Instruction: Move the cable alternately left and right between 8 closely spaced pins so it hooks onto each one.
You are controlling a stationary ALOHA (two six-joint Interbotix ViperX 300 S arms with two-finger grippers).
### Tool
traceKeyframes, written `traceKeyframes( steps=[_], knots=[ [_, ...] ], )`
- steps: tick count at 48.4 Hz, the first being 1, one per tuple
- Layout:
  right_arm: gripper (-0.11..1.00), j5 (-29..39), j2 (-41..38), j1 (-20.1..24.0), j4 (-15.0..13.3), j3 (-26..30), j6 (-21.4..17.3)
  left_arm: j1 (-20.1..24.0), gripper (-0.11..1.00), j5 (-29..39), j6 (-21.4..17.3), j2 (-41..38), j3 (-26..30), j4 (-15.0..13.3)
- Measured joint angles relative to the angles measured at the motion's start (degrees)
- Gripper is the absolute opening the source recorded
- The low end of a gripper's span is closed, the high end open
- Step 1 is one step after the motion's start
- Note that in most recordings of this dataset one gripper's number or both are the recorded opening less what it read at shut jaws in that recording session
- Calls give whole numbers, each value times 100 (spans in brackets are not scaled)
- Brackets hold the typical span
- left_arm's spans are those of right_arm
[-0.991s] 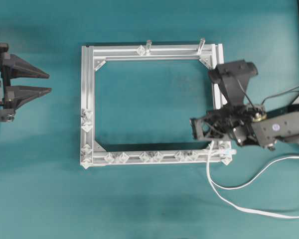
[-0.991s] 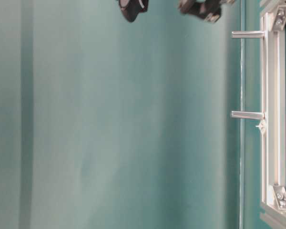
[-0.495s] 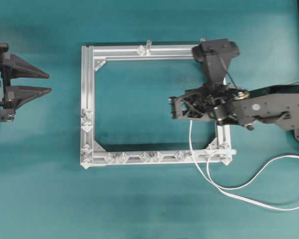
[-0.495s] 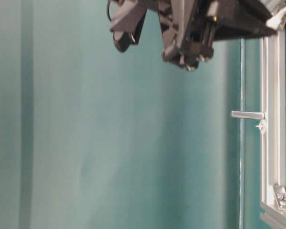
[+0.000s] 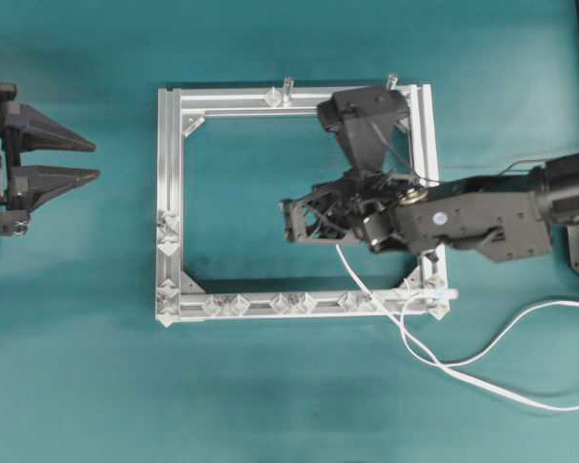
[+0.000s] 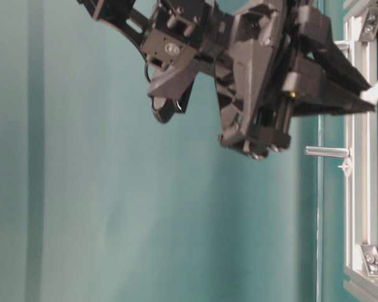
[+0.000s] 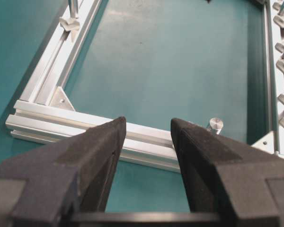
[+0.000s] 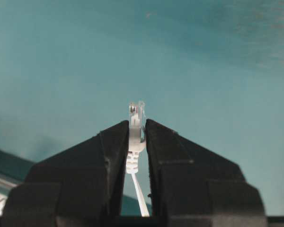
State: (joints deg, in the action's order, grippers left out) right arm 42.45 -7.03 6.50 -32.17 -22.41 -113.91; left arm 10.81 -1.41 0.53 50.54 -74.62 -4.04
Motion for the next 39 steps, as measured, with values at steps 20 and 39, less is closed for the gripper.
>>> traceKeyframes(
  steps=[20,39],
  knots=[
    [14,360,-149,694,255,237,-378,0,53,-9,0,0,-26,0],
    [14,633,-193,1169,272,369,-1055,0,53,0,0,0,-26,0]
  ],
)
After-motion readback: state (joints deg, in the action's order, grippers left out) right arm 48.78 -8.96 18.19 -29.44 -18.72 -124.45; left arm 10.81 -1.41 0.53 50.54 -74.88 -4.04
